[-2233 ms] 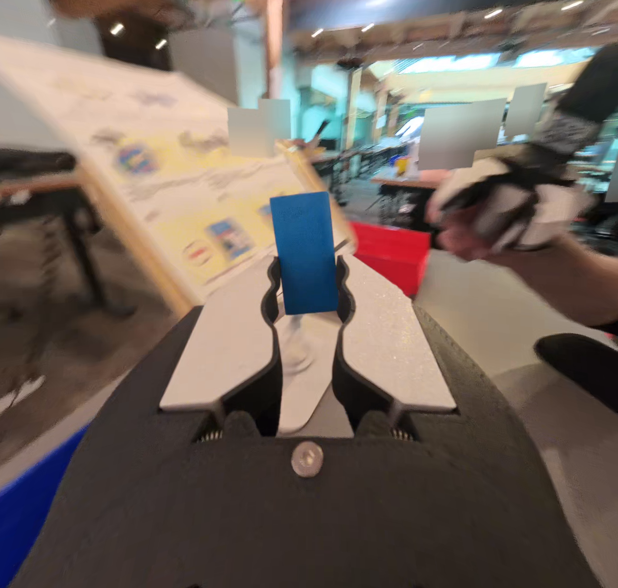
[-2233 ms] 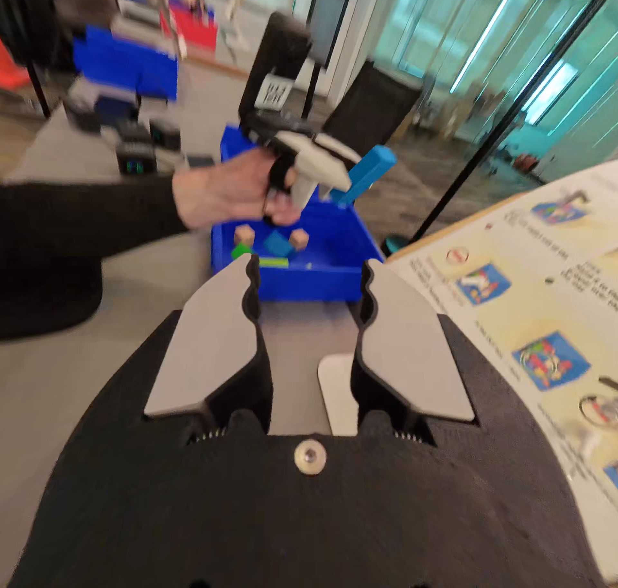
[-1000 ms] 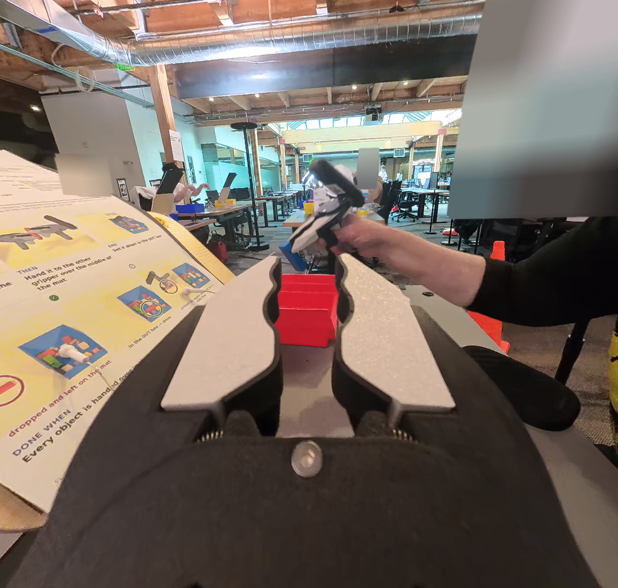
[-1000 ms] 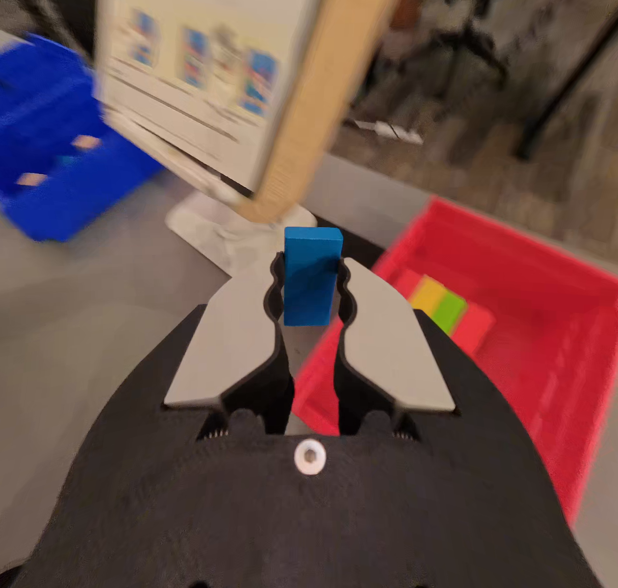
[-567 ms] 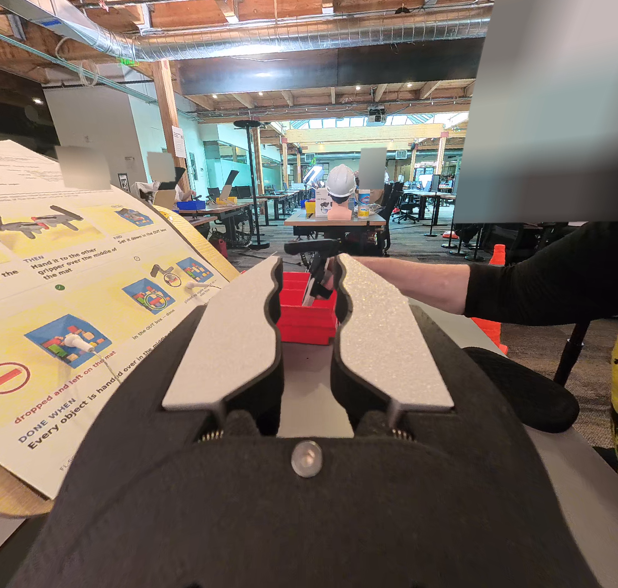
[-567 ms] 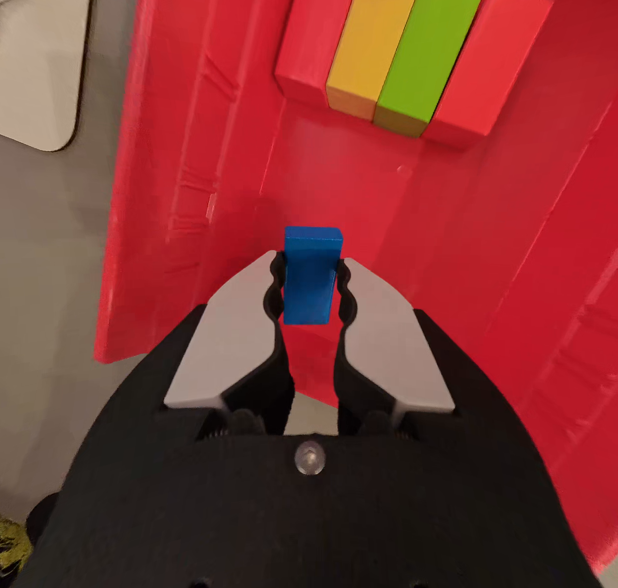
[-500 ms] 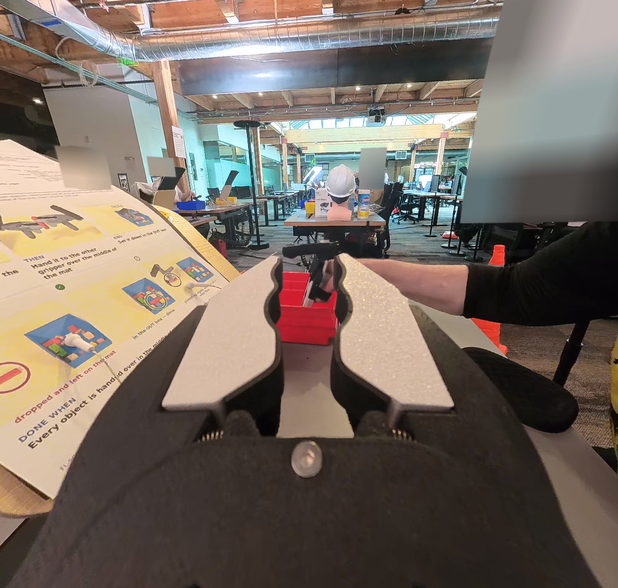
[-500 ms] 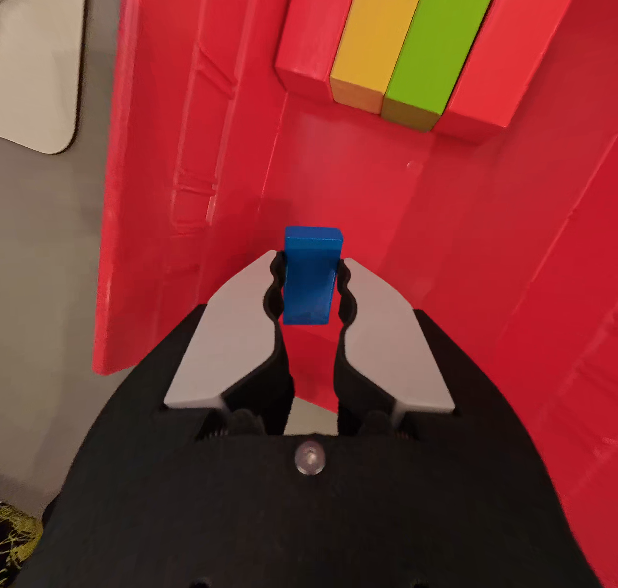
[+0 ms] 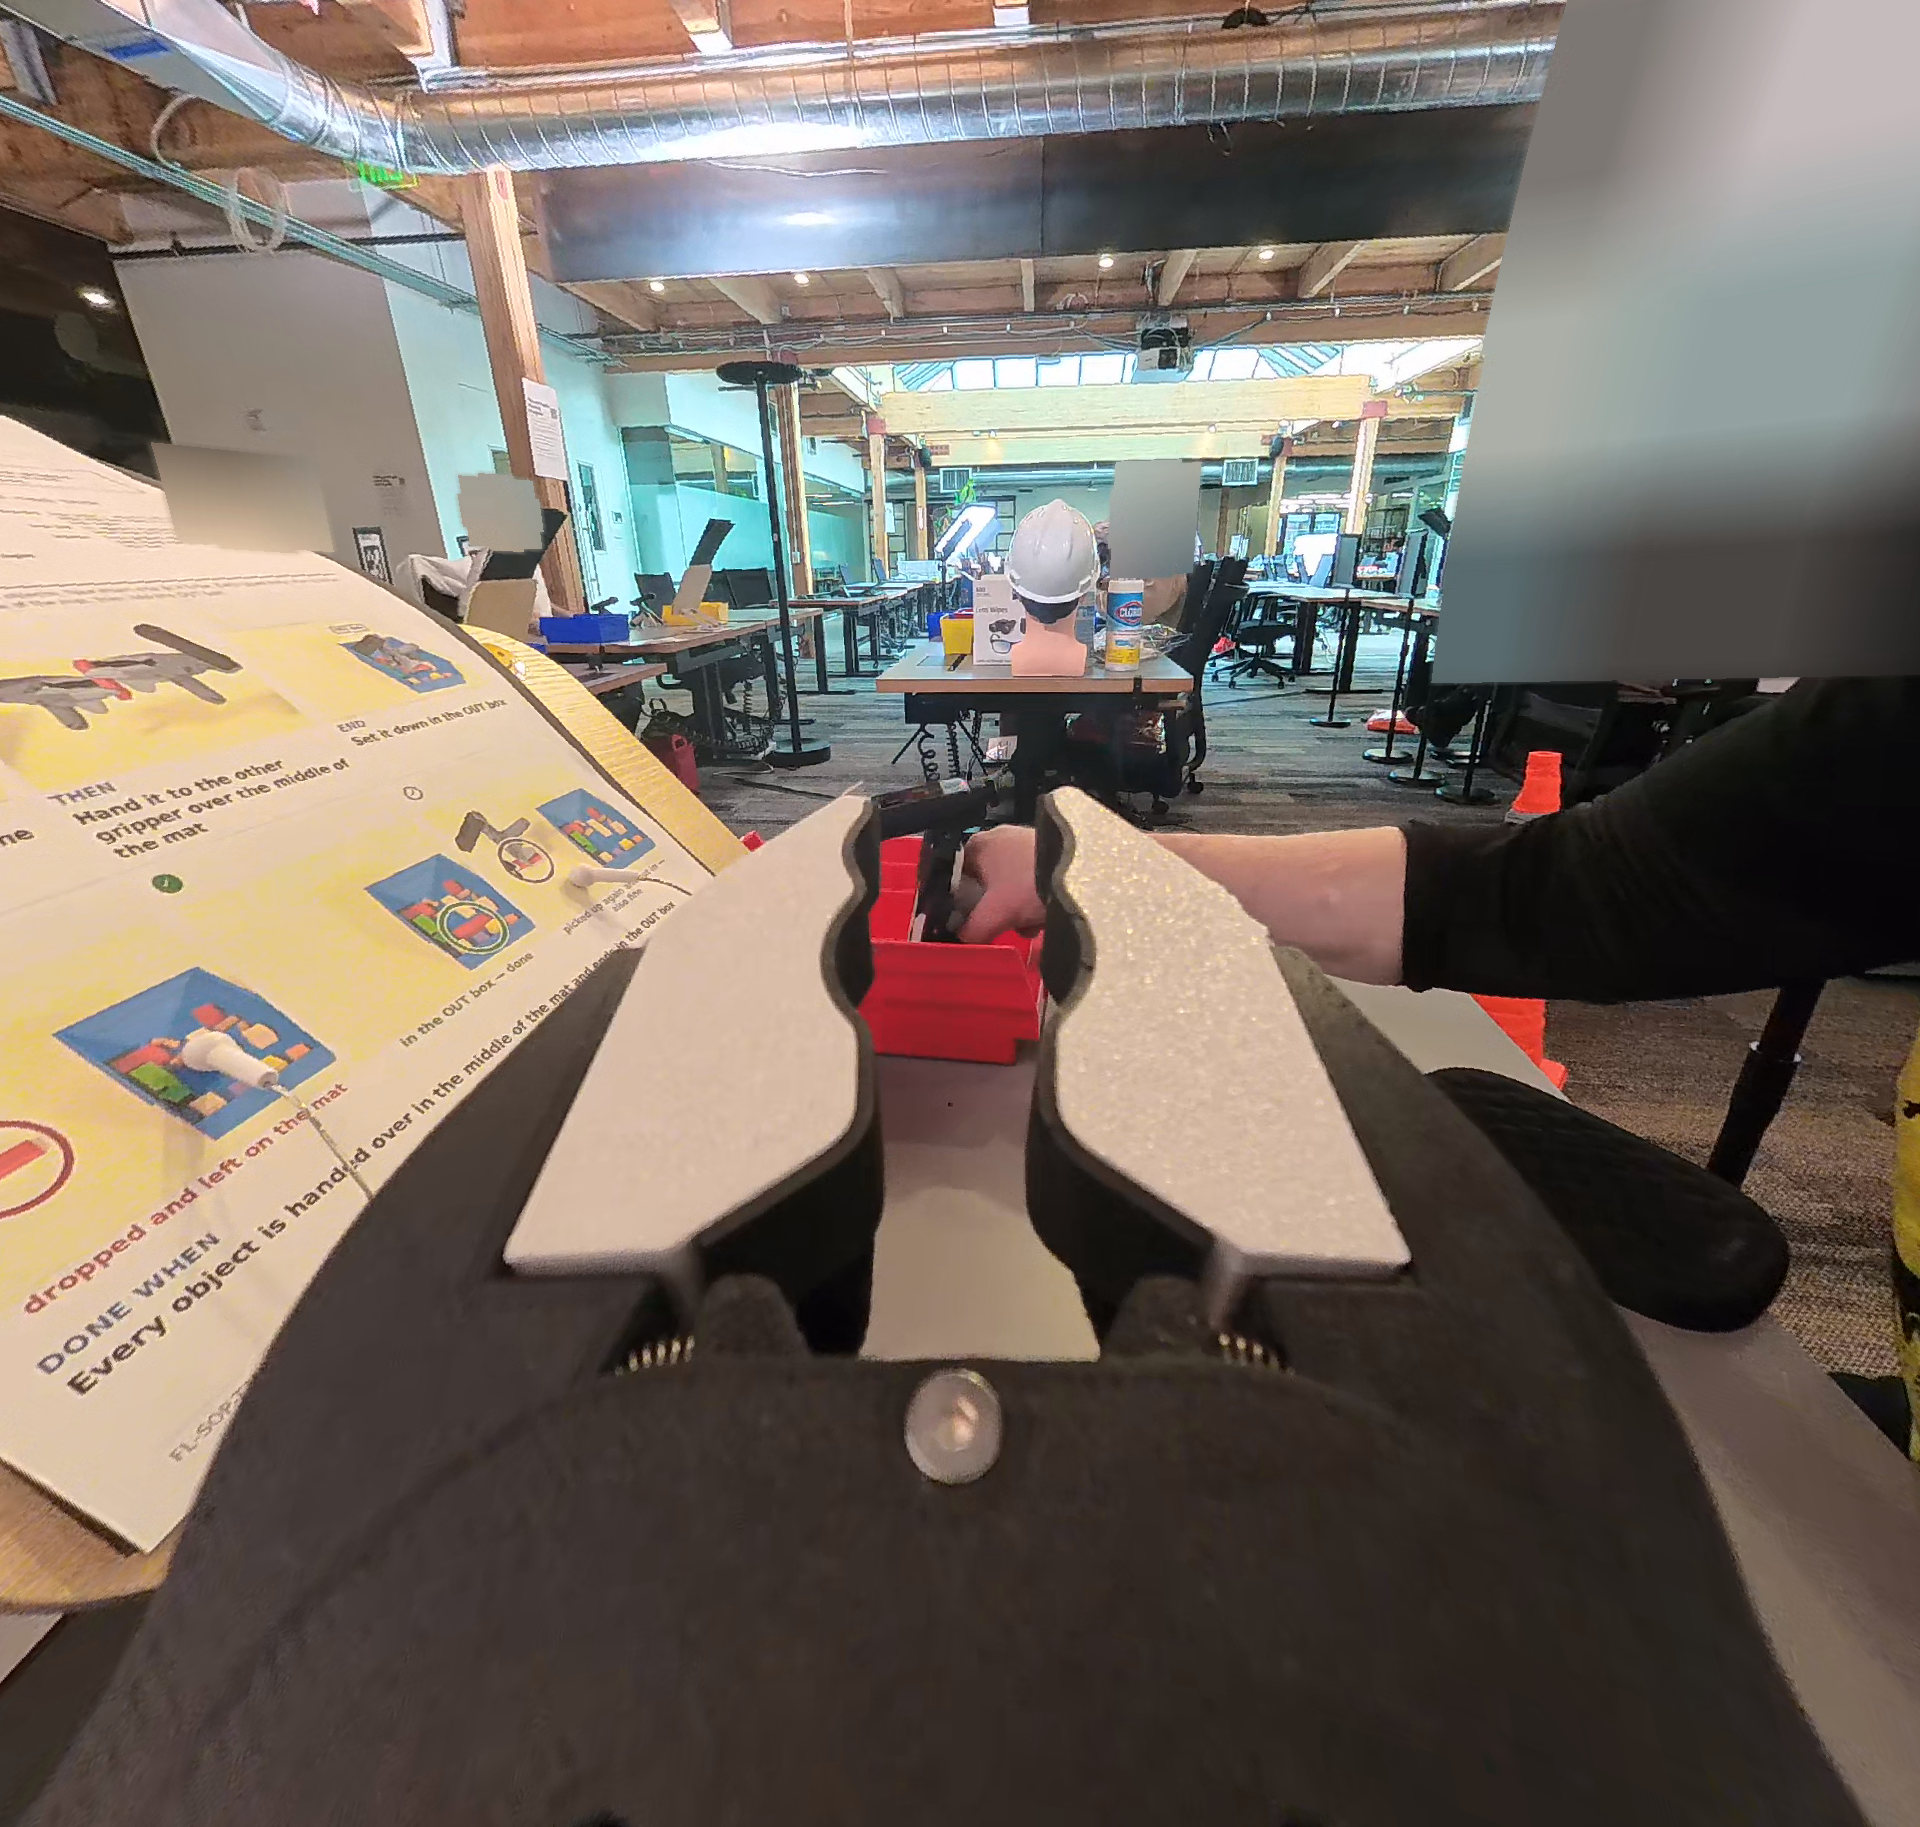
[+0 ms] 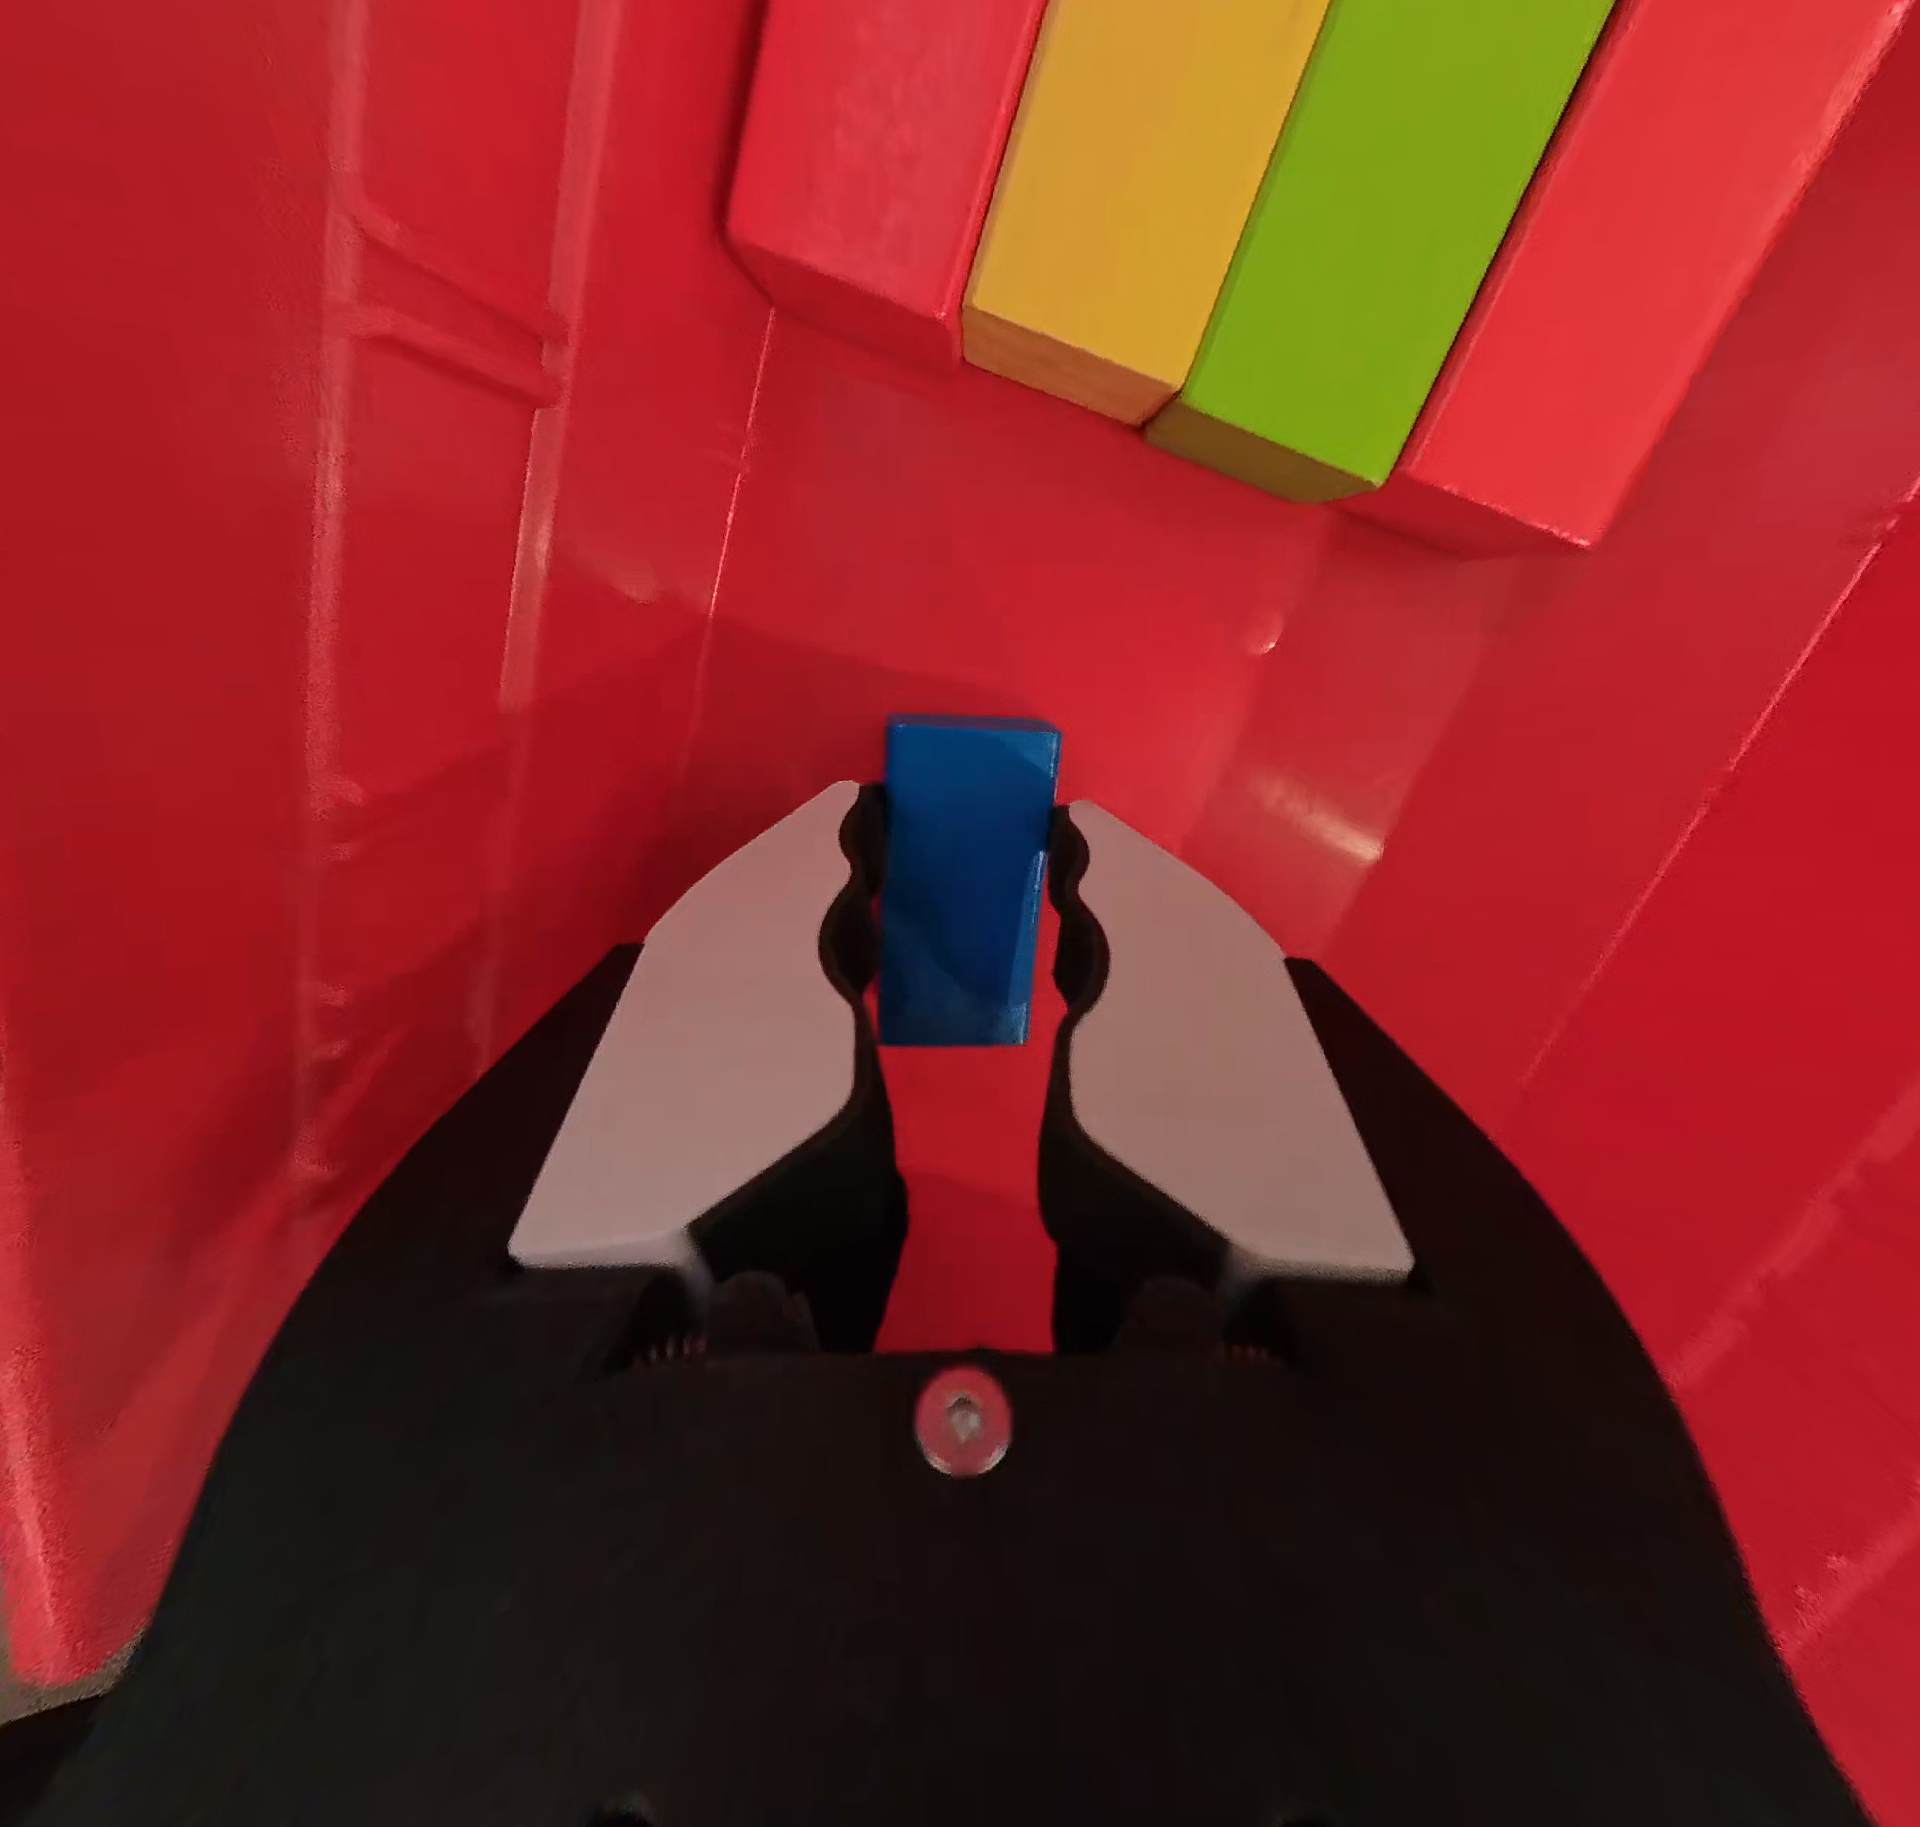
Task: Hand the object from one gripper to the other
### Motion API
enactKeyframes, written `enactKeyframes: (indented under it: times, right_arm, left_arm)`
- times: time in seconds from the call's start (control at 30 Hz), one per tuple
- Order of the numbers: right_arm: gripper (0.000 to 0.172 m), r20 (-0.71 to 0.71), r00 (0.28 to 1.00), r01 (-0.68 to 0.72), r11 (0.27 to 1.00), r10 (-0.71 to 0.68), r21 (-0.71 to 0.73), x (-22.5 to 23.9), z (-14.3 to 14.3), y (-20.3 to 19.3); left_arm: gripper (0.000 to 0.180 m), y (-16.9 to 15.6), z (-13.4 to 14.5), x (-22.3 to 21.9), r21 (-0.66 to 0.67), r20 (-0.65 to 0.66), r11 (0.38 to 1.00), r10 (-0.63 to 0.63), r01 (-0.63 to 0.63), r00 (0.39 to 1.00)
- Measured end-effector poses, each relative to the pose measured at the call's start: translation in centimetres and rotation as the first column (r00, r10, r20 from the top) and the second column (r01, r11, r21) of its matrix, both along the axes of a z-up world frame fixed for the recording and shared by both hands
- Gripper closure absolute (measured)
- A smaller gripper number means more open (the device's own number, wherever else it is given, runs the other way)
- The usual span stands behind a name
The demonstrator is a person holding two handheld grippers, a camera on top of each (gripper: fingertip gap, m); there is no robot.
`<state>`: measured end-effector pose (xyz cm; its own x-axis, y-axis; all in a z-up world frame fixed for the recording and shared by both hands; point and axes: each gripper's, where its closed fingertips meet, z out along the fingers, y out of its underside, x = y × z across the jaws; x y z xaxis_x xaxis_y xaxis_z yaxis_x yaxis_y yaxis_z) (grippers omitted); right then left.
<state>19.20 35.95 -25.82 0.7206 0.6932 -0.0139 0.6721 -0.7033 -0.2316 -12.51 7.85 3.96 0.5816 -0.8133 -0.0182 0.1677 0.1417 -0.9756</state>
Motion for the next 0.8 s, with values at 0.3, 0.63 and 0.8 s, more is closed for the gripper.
enactKeyframes:
  times: [0.3,0.63,0.8]
  right_arm:
    - [0.134,-0.003,1.0,-0.006,0.999,0.006,-0.05,2.7,0.8,-2.3]
    - [0.15,-0.246,0.969,-0.086,0.976,0.035,-0.201,-1.9,0.8,-4.0]
    - [0.144,-0.275,0.961,-0.093,0.96,0.017,-0.265,-2.0,1.0,-4.2]
  left_arm:
    - [0.152,-0.1,0.2,-0.2,0.007,-0.005,1.0,0.008,-0.008,1.0]
    - [0.152,0.0,-0.2,0.7,0.0,-0.021,1.0,-0.01,0.01,1.0]
    - [0.153,0.1,-0.3,0.6,-0.004,-0.017,1.0,-0.013,0.013,1.0]
